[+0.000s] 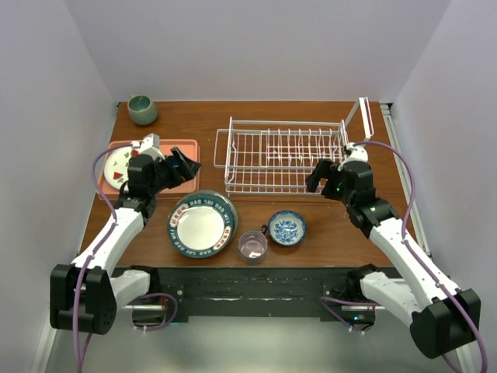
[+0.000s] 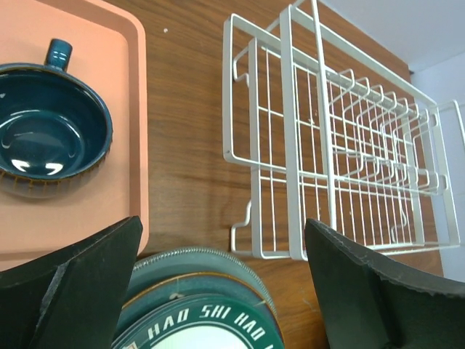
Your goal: Load the mixed dishes into the dish rack
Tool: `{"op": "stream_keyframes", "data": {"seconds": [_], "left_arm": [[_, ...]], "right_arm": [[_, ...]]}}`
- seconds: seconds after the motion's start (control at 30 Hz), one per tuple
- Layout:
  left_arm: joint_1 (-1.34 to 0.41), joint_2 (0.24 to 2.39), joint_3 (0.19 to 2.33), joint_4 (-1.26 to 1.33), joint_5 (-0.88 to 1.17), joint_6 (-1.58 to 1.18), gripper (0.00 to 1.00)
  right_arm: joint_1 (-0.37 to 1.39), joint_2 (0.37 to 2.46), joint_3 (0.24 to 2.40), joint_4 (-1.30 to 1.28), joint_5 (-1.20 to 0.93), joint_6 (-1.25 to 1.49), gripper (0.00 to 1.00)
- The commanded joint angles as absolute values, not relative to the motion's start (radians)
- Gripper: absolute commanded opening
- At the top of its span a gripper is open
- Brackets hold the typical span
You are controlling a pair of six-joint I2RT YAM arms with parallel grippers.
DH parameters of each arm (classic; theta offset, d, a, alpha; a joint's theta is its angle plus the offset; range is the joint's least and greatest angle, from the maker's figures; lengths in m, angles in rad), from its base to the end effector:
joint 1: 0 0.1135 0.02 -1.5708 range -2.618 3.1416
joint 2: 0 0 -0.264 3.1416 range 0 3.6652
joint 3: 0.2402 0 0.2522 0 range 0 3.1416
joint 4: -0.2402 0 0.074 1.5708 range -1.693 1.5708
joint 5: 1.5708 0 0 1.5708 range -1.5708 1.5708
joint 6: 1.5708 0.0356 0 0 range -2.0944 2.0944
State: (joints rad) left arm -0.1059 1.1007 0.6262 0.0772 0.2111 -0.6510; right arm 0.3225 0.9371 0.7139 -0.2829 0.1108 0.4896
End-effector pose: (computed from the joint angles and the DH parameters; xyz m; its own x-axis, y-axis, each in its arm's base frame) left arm 0.2439 -0.0334 0.2482 -0.4851 -0.5443 -0.6844 0.0019 0.7820 -0.6233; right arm 0.2019 0.0633 0.2775 -0.5108 0.3221 -0.7971 0.0192 0.9312 0.3640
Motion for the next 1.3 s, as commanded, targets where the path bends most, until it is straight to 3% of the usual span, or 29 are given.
{"op": "stream_keyframes", "data": {"seconds": [0.0,0.23,0.5,0.7,0.93,1.27], "left_arm": [[-0.109,1.02,0.618,0.031,0.319,-0.546,1.0],[-0.152,0.905,0.617,-0.093,0.423,-0.492,1.0],[-0.33,0.796,0.611,-0.132,0.503,-0.555,0.97],[-0.454,0.859,0.618,-0.127,0.46,-0.529,0.9],[-0.714,1.035,0.658,-0.091,0.353,-0.489,0.81],[-0.811,1.143,0.701,-0.067,0.278,-0.472,0.79]], "right_arm": [[0.322,0.946,0.77,-0.353,0.091,0.492,0.99],[0.324,0.902,0.759,-0.407,-0.076,0.506,0.99],[0.344,0.85,0.713,-0.368,-0.212,0.532,0.99],[0.393,0.891,0.718,-0.405,-0.206,0.5,0.98],[0.437,0.874,0.678,-0.445,-0.104,0.532,0.97],[0.44,0.885,0.632,-0.46,-0.075,0.551,0.93]]}}
